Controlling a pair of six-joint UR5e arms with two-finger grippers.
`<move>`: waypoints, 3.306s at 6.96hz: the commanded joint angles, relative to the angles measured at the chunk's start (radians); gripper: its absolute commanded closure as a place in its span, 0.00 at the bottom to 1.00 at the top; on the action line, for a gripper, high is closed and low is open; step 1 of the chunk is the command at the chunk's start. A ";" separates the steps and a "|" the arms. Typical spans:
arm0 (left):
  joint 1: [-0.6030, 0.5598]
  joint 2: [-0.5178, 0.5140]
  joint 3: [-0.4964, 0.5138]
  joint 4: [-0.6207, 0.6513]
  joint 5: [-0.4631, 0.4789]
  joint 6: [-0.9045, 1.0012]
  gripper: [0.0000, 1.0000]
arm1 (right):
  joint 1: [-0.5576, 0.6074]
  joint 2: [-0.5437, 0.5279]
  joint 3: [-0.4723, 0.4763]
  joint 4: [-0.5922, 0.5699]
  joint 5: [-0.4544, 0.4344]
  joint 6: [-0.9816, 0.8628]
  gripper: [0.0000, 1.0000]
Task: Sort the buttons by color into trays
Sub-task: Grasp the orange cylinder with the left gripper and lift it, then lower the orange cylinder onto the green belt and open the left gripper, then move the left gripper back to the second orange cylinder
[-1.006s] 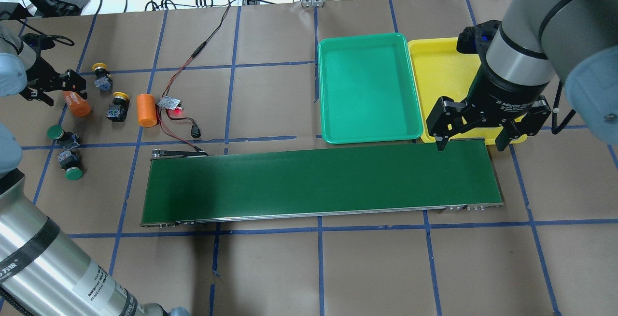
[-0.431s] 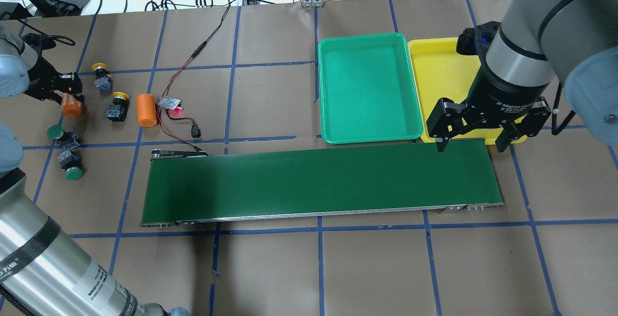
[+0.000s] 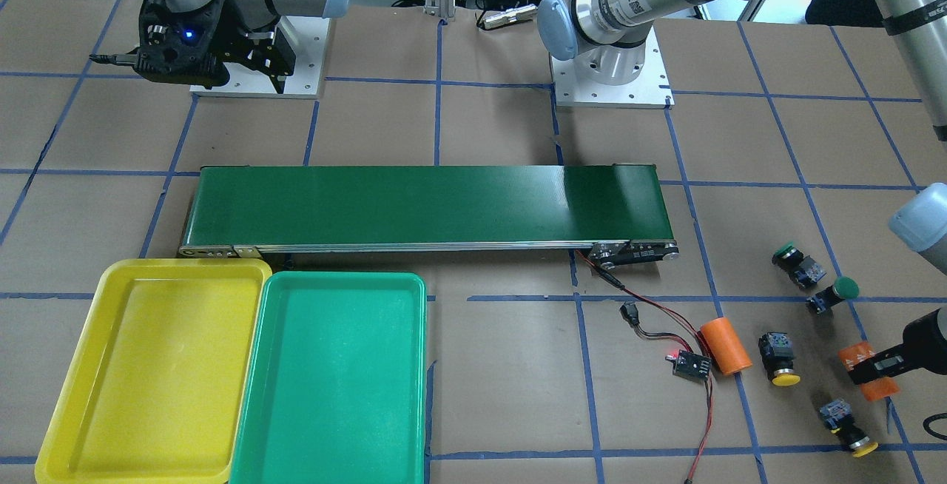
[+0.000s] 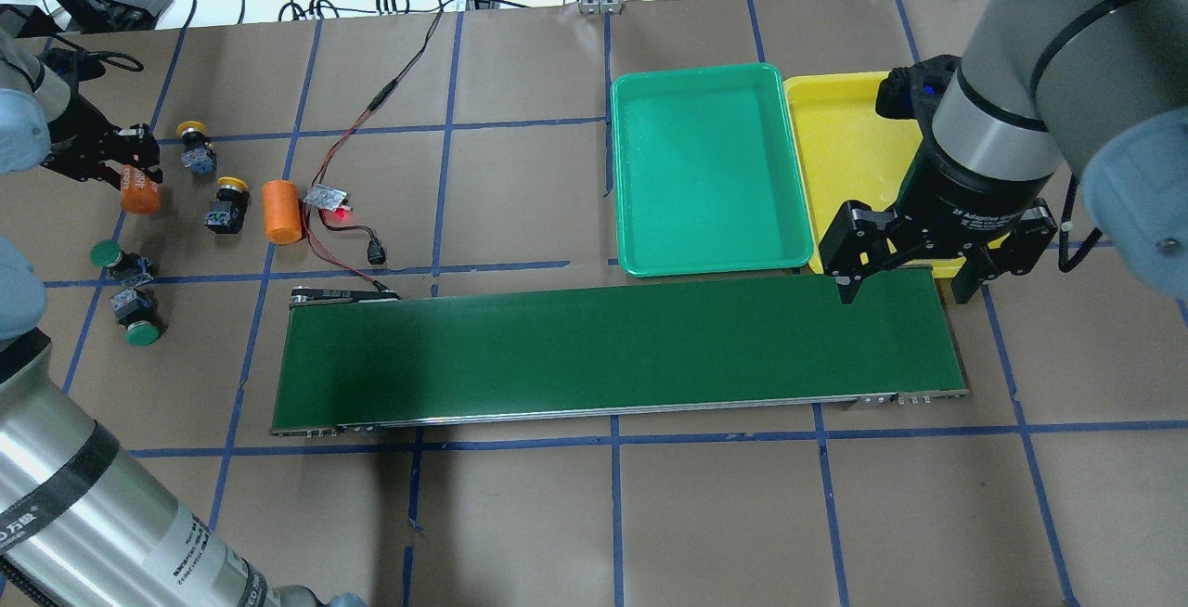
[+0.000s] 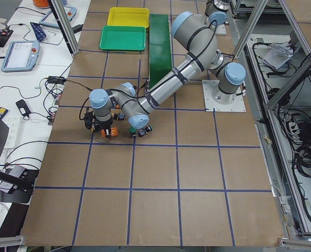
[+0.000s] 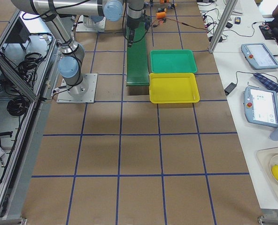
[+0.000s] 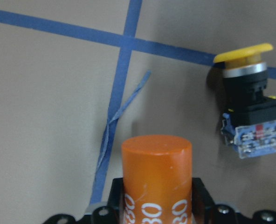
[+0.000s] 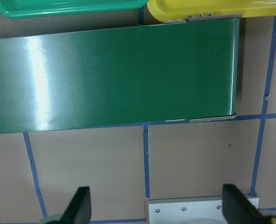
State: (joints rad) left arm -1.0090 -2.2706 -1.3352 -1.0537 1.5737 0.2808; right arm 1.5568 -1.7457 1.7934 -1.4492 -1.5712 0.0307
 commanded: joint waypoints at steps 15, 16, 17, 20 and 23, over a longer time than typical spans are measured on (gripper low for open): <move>-0.484 0.600 -0.671 -0.278 0.100 -1.321 0.32 | -0.001 -0.005 0.012 0.000 -0.003 0.005 0.00; -0.484 0.602 -0.673 -0.254 0.103 -1.325 0.04 | -0.001 -0.005 0.012 0.000 -0.003 0.005 0.00; -0.484 0.602 -0.667 -0.252 0.104 -1.310 0.00 | -0.001 -0.005 0.017 0.001 -0.006 0.005 0.00; -0.392 0.582 -0.473 -0.258 0.103 -0.941 0.00 | -0.001 -0.021 0.034 -0.002 -0.004 0.005 0.00; -0.264 0.339 -0.288 -0.126 0.068 -0.302 0.00 | -0.003 -0.026 0.047 -0.013 -0.010 0.003 0.00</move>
State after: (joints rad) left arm -1.3110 -1.8281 -1.7040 -1.2395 1.6526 -0.2478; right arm 1.5551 -1.7708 1.8388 -1.4573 -1.5785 0.0350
